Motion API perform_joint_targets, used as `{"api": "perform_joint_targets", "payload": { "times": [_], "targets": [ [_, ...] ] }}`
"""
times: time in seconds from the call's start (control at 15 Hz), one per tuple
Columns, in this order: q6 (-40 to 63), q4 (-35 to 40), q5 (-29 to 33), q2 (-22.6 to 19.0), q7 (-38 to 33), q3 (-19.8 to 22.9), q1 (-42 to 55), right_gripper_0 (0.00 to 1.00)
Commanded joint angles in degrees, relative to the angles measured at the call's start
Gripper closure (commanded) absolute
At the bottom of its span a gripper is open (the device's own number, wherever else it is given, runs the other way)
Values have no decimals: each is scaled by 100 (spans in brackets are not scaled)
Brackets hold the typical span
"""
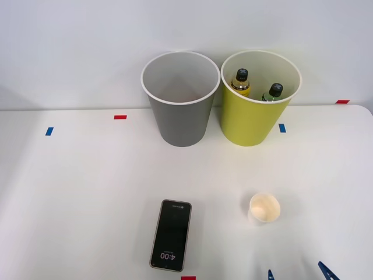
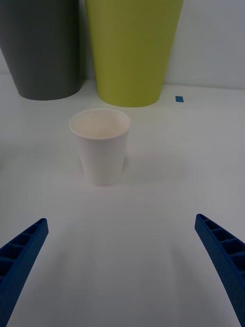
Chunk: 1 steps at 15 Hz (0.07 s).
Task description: Put cans in the gray bin, plastic bottles in the light green bin
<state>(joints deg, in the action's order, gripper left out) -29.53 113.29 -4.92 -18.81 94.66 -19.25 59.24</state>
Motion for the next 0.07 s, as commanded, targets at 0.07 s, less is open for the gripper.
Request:
{"api": "perform_joint_targets", "payload": {
  "times": [0.07],
  "targets": [
    [0,0,0,0,0,0,0,0]
  ]
}}
